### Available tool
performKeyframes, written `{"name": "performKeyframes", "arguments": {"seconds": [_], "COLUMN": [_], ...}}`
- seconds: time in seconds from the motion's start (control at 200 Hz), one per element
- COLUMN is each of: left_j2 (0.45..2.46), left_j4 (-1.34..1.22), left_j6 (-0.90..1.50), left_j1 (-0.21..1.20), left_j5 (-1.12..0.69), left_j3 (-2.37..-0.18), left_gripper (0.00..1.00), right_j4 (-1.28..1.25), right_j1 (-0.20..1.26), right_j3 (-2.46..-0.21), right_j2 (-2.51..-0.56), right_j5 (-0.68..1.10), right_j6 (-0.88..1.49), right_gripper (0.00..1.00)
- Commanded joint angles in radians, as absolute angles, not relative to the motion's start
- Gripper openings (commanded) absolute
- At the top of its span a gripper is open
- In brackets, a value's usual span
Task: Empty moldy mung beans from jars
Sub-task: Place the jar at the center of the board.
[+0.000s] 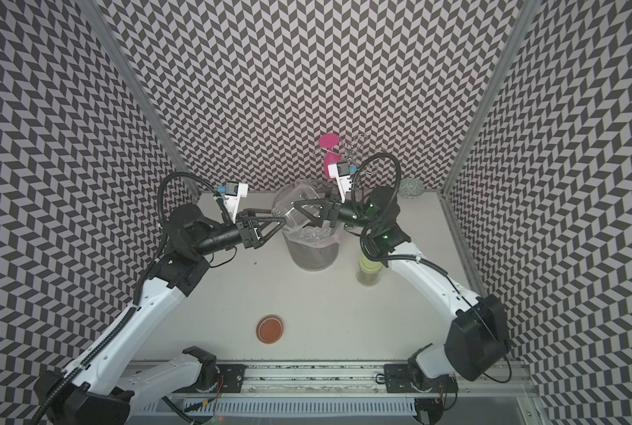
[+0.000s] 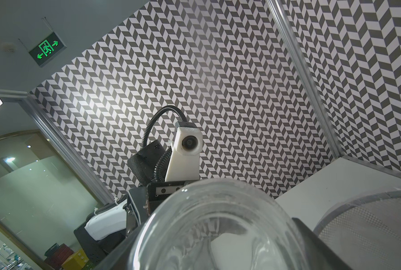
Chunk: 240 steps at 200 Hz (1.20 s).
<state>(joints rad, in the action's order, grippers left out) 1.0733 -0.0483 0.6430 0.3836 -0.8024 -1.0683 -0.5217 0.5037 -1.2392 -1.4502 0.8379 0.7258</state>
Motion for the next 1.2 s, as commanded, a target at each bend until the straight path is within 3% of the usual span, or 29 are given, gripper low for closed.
{"name": "performKeyframes", "arguments": {"seconds": [0.0, 0.18, 0.501, 0.661, 1.111, 1.197], "left_j2": [1.056, 1.050, 1.111, 1.149, 1.158, 1.160], "left_j4": [-0.068, -0.072, -0.307, -0.370, -0.431, -0.423], "left_j6": [0.652, 0.654, 0.766, 0.796, 0.818, 0.811], "left_j1": [0.397, 0.400, 0.417, 0.429, 0.432, 0.434], "left_j5": [-0.850, -0.861, -0.924, -0.945, -0.925, -0.919], "left_j3": [-1.074, -1.076, -1.051, -1.057, -1.049, -1.053], "left_gripper": [0.98, 0.99, 0.99, 0.94, 0.44, 0.31], "right_j4": [-0.607, -0.635, -0.712, -0.729, -0.772, -0.777], "right_j1": [0.492, 0.481, 0.499, 0.504, 0.513, 0.512], "right_j3": [-1.282, -1.284, -1.256, -1.248, -1.233, -1.234], "right_j2": [-1.466, -1.482, -1.512, -1.517, -1.539, -1.542], "right_j5": [0.807, 0.812, 0.832, 0.835, 0.844, 0.844], "right_j6": [0.728, 0.751, 0.807, 0.818, 0.856, 0.862], "right_gripper": [0.67, 0.67, 0.67, 0.67, 0.67, 0.67]}}
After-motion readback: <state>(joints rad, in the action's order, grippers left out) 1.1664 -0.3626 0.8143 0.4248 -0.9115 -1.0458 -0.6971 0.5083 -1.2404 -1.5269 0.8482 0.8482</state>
